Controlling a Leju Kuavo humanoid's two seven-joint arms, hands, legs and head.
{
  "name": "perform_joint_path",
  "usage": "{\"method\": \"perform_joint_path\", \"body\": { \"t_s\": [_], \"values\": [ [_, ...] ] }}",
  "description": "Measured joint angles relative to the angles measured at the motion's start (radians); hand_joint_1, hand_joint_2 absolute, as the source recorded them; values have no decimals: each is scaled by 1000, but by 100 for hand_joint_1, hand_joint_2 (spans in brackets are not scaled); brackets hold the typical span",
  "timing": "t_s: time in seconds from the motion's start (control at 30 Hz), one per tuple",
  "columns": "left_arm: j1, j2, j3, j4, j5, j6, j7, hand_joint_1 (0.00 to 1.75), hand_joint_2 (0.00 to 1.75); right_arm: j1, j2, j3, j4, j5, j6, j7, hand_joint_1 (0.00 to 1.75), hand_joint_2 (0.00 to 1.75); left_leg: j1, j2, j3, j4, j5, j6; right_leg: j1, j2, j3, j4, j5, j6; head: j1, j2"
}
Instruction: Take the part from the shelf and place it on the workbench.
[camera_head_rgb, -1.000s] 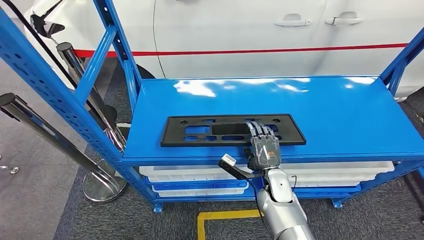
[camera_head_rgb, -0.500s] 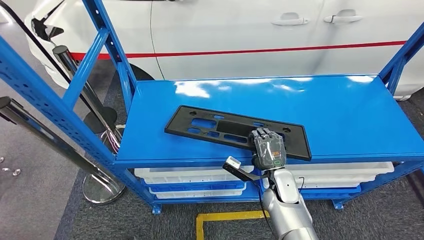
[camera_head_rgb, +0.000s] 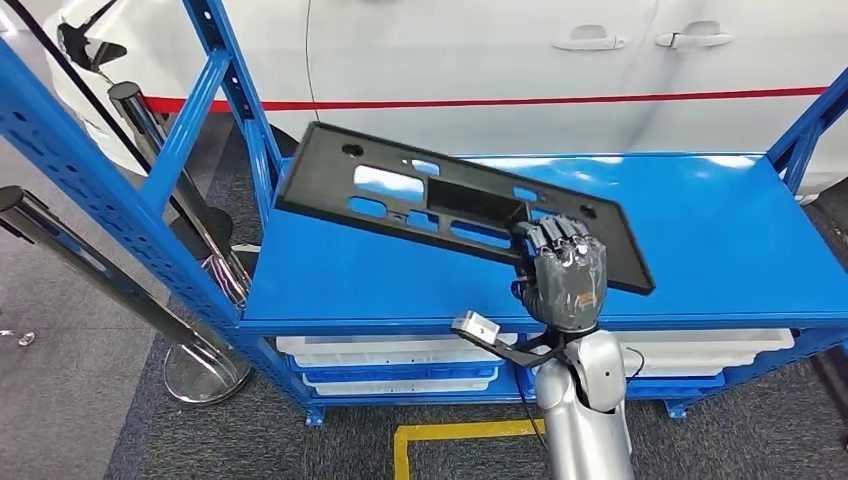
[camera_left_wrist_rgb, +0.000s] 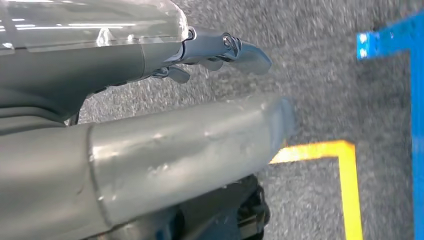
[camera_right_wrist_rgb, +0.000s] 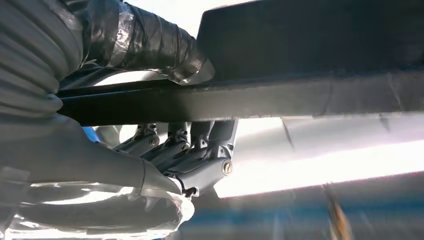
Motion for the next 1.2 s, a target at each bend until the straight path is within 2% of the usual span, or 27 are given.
{"method": "perform_joint_path", "body": {
  "t_s": [0.1,0.13,0.17,0.2,0.27,0.3,0.33,0.43,0.5,0.53,0.6,0.63,0.67,0.7,0.77,0.8,0.87,0.97,1.0,1.03,1.1,1.13,1.17,1.2],
  "values": [
    [-1,0,4,0,0,4,-3,0,0,11,0,35,-104,9,1,4,175,175,-1,2,4,-4,0,10,0,0,-86,180,-85,4,0,0],
    [-1,0,6,0,0,5,-4,0,0,17,-1,42,-127,9,1,4,175,175,-2,2,4,-2,-1,11,-1,0,-109,222,-94,6,0,0],
    [-1,0,6,0,0,8,-7,0,0,22,-1,47,-147,8,1,-1,175,175,-2,1,4,0,-2,11,-1,0,-115,229,-84,6,0,0],
    [0,0,7,0,-1,14,-13,0,0,26,-2,53,-168,7,1,-14,175,175,-2,1,4,3,-5,11,-1,-1,-102,199,-57,6,0,0],
    [0,0,7,0,-5,30,-32,0,87,36,-3,71,-224,15,1,-51,175,175,-3,0,3,14,-13,6,-1,-2,-42,74,7,4,0,0],
    [0,-1,7,0,-8,35,-44,0,131,41,-3,85,-257,27,1,-66,175,175,-5,-1,1,21,-17,2,-1,-2,-18,21,26,0,0,0],
    [-1,-1,8,0,-10,38,-55,0,175,45,-4,103,-289,42,1,-76,175,175,-7,-1,-1,26,-20,-2,0,-1,-4,-11,33,-3,0,0],
    [-6,-1,8,0,-20,41,-77,0,175,58,-4,156,-360,80,2,-96,175,175,-7,0,-3,29,-24,-15,3,1,0,-27,33,-16,0,0],
    [-8,-1,8,0,-23,37,-78,0,175,61,-4,183,-388,90,2,-110,175,175,-4,0,-16,61,-50,-26,1,-1,4,-34,36,-28,0,0],
    [-8,-1,8,0,-23,32,-77,0,175,61,-4,195,-397,95,2,-115,175,175,-2,1,-35,104,-76,-32,-1,-2,5,-37,38,-32,0,0],
    [-7,-2,8,0,-26,21,-76,0,175,61,-4,216,-405,105,2,-121,175,175,2,1,-91,224,-133,-40,0,-3,6,-38,38,-36,-1,0],
    [-5,-2,8,0,-29,21,-76,0,175,62,-6,225,-405,108,2,-117,175,175,4,1,-113,271,-147,-42,1,-3,5,-37,38,-37,0,0],
    [-3,-3,6,0,-31,30,-76,0,175,64,-8,234,-403,112,2,-104,175,175,5,1,-123,288,-144,-42,2,-3,6,-37,38,-37,0,0],
    [-1,-3,1,0,-34,47,-73,0,175,67,-11,244,-401,118,3,-84,175,175,5,1,-114,268,-122,-41,2,-2,6,-37,37,-37,-1,0],
    [1,-3,-13,0,-44,95,-66,0,175,74,-18,271,-393,127,3,-35,175,175,5,1,-57,144,-56,-36,2,-1,8,-37,37,-35,-1,0],
    [1,-3,-20,0,-52,116,-61,0,175,77,-22,284,-389,128,3,-20,175,175,3,1,-27,83,-34,-32,3,0,8,-36,36,-33,-1,0],
    [2,-3,-27,0,-59,139,-53,0,175,82,-25,299,-378,120,3,-23,175,175,-2,0,-1,24,-23,-24,5,0,7,-37,37,-25,-1,0],
    [9,-2,-21,0,-56,122,-42,0,175,92,-20,301,-348,77,3,-80,175,175,-2,0,5,11,-16,-10,6,0,10,-41,38,-9,0,0],
    [11,-2,-15,0,-59,113,-39,0,175,95,-20,301,-337,64,3,-89,175,175,0,0,8,4,-11,-4,5,0,5,-27,26,-5,0,0],
    [12,-2,-9,0,-61,107,-36,0,175,97,-21,301,-328,56,3,-90,175,175,2,1,11,-3,-7,2,5,-1,-9,7,3,-2,0,0],
    [13,-2,0,0,-63,102,-34,0,175,104,-22,301,-310,45,3,-100,175,175,0,1,12,-6,-5,9,4,-1,-63,121,-59,1,0,0],
    [14,-2,4,0,-64,101,-33,0,175,111,-23,301,-302,39,3,-109,175,175,-1,2,11,-5,-5,11,4,-1,-90,178,-80,2,0,0],
    [16,-2,9,0,-65,99,-32,0,175,119,-23,301,-294,32,3,-119,175,175,-2,1,11,-4,-6,12,3,-1,-105,207,-83,3,0,0],
    [17,-2,13,0,-65,97,-31,0,175,126,-23,301,-286,28,3,-127,175,175,-3,1,11,-2,-7,12,3,-1,-102,202,-68,2,0,0]
  ]
}}
